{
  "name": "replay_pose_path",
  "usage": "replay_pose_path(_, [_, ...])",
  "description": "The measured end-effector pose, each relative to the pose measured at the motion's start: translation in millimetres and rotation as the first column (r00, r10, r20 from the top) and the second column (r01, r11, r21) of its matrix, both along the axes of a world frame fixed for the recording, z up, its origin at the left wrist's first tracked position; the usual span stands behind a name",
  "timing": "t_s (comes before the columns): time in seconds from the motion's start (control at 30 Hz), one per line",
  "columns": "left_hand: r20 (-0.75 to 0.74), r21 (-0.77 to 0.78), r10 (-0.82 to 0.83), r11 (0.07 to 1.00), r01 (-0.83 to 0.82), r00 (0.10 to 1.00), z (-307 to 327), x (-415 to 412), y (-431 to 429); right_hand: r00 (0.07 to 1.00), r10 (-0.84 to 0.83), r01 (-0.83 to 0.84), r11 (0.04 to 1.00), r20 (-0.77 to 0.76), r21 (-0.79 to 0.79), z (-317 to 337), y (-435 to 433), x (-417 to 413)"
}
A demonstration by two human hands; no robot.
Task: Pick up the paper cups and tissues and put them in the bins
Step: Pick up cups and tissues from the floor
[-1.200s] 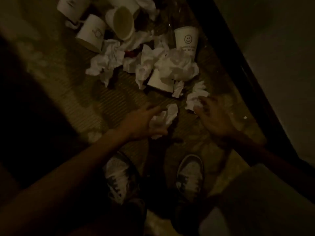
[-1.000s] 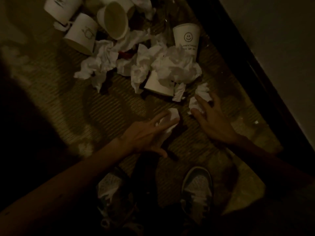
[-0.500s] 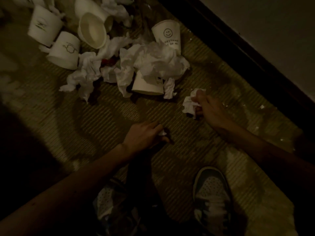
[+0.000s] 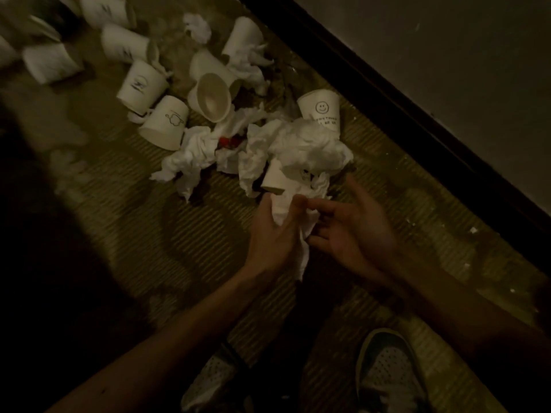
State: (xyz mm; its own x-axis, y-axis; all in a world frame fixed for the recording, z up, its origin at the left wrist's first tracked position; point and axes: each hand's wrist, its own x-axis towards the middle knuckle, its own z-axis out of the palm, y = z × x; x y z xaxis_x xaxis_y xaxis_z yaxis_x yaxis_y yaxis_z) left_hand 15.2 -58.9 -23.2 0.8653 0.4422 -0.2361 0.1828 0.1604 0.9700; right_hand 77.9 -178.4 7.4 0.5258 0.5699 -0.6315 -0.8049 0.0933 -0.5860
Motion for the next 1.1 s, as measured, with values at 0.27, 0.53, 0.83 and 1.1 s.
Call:
replay_pose_path(0.27, [0.098, 0.01, -0.001, 1.0, 0.0, 0.995, -2, 4, 28, 0.975, 0.219, -0.219, 0.976, -0.026, 0.012, 9, 14, 10])
replay_pose_path(0.53, [0.005, 0.108, 0.049, 0.993, -0.049, 0.999, -13, 16, 51, 0.632, 0.39, 0.207, 0.748, 0.67, -0.631, 5, 26, 52])
replay_pose_path(0.83, [-0.287, 0.017, 0.066, 0.998, -0.064, 0.956, 4, 23, 62, 0.342, 0.741, 0.13, 0.572, 0.578, -0.81, -25, 62, 93])
replay_pose_path(1.1, [-0.2, 0.105, 0.107, 0.991, -0.087, 0.974, -1, 26, 64, 0.442, 0.675, 0.081, 0.626, 0.591, -0.775, -35, 55, 102])
